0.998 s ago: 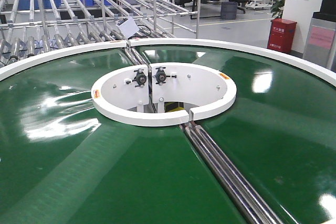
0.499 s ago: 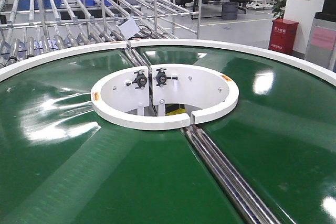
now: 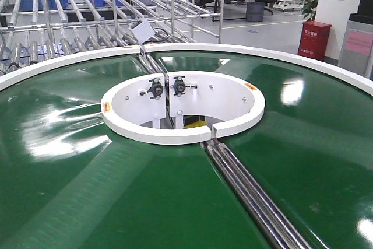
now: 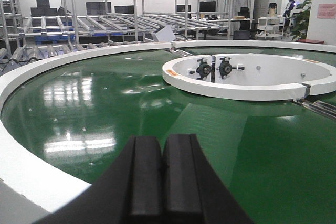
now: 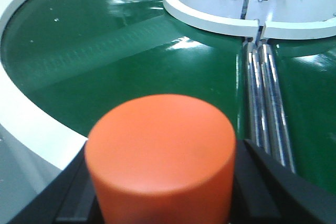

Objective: Grab orange capacitor from left shelf to right conveyor
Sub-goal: 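Turn the base to face the conveyor belt center, then lower the right gripper with the cylinder onto the green belt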

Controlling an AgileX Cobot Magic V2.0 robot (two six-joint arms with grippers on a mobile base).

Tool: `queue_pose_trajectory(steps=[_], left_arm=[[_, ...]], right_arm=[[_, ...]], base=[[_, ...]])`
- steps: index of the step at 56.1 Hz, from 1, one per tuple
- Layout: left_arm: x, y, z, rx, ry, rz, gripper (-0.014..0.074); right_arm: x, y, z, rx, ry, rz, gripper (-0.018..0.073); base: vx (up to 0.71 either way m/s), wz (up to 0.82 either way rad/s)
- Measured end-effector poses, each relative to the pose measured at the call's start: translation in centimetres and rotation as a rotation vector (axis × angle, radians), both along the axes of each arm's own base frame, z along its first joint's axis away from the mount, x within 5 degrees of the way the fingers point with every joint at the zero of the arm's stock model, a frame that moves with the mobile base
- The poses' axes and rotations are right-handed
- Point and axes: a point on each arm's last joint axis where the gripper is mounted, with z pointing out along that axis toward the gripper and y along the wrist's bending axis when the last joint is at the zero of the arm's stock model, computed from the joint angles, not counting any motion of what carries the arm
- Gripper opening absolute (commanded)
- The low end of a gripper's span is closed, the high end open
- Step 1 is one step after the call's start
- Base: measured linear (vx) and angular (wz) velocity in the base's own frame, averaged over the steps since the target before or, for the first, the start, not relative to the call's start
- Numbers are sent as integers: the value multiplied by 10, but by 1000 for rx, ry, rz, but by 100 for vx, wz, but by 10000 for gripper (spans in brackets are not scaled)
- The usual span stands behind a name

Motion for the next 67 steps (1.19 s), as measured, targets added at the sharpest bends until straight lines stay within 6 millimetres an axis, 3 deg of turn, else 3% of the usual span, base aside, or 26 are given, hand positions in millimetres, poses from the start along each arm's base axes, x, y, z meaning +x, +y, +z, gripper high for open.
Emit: queue_pose_trajectory(steps=[11,26,47,67], left_arm=[[0,0,0,0,0,0,-6],[0,0,0,0,0,0,-6],[0,0,0,0,0,0,-6],[0,0,0,0,0,0,-6]], right_arm=[[21,4,6,-87,55,-28,370],[79,26,14,-138,175,-47,370],[162,57,-20,-35,69,-112,370],[217,98,-67,-44,-39,-66,370]], base=[[0,0],[0,0],[0,0],[0,0]])
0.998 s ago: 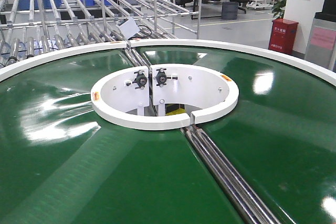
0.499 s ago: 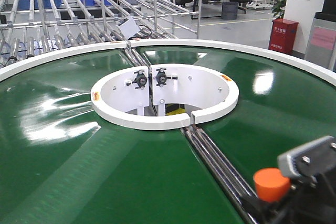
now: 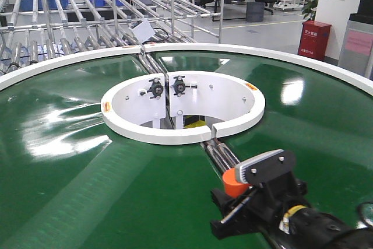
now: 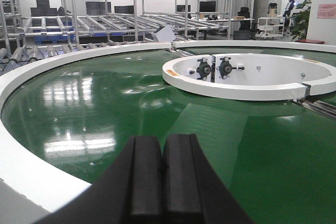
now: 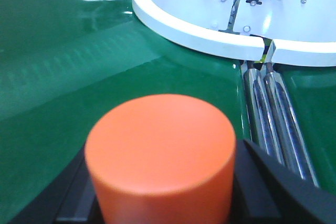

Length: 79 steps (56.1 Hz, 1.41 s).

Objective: Grab orange capacitor from left shelf to right conveyor
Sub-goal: 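Lower the right gripper with the cylinder onto the green belt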

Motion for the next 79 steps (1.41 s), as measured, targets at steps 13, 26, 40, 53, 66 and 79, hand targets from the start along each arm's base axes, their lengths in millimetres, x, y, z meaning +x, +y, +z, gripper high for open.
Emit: queue_pose_trajectory(steps=[13,26,40,53,66,79], left_arm=[[0,0,0,0,0,0,-6],[0,0,0,0,0,0,-6],[0,0,0,0,0,0,-6],[0,0,0,0,0,0,-6],[0,0,0,0,0,0,-6],[0,0,0,0,0,0,-6]], right_arm=[[53,32,-61,124,-71,41,370],[83,51,-90,120,-75,81,370],[106,62,-113,105,-75,86,370],[112,65,-131,86,-55,87,405],[111,64,-138,54,4,82,595],[111,63,-137,12,44,82,723]], base=[[0,0],[0,0],[0,0],[0,0],[0,0],[0,0]])
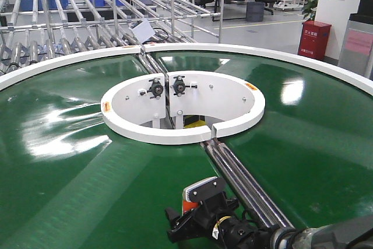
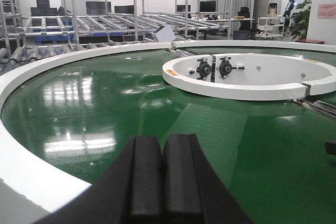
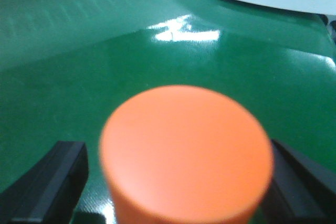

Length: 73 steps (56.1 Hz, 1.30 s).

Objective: Grab orange capacitor from left shelf to right conveyor
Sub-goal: 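Lower the right gripper with the cylinder onto the green belt, then open the right gripper and withdraw it from the cylinder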

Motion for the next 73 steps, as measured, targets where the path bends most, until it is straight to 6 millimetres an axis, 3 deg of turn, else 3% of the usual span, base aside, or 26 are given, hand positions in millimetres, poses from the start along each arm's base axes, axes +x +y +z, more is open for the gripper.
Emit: queue_pose_trajectory(steps=[6,20,37,43,50,73], left_arm=[[0,0,0,0,0,0,-6],[0,0,0,0,0,0,-6],[0,0,0,0,0,0,-6],[0,0,0,0,0,0,-6],[0,0,0,0,0,0,-6],[0,0,0,0,0,0,-6]], right_arm=[[-2,-2,11,-51,34,3,719],[-19,-14,70,-143,186,-29,710],[-73,-44,157,-252,377,-65,650],[-97,-57,186,-251,409,-80,602],[-132,-73,203,-229,400,-83,546],[-277,-145,204,-149,300,-102,393]], base=[[0,0],[0,0],[0,0],[0,0],[0,0],[0,0]])
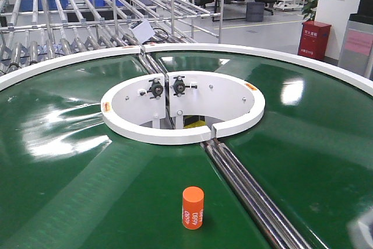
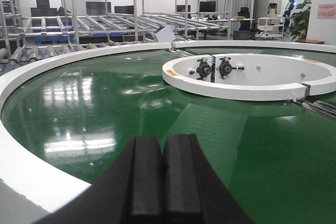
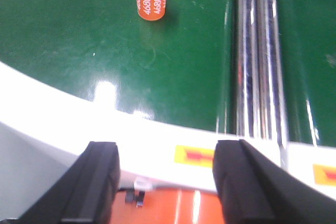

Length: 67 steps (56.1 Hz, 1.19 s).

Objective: Grab orange capacitor from left shelf to right conveyor

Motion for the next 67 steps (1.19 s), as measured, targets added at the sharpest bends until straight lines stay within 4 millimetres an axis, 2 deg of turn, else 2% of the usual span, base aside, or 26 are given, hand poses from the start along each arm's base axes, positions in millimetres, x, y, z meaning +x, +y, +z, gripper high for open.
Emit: queue_pose_trajectory(steps=[10,21,28,38,57,67], left_arm=[[0,0,0,0,0,0,-6],[0,0,0,0,0,0,-6],[0,0,0,0,0,0,-6],[0,0,0,0,0,0,-6],[0,0,0,0,0,0,-6],[0,0,0,0,0,0,-6]], right_arm=[[-53,-28,0,27,-107,-11,329],[-84,-45,-5,69,-147,-41,197],[-90,-48,-11,81,-144,-57,96],[-90,-53,-17,12,-117,-80,-15],[-91,-55,-18,-5,-108,-87,-11],[-96,-55,-17,82,-168,-160,-8]], base=[[0,0],[0,0],[0,0],[0,0],[0,0],[0,0]])
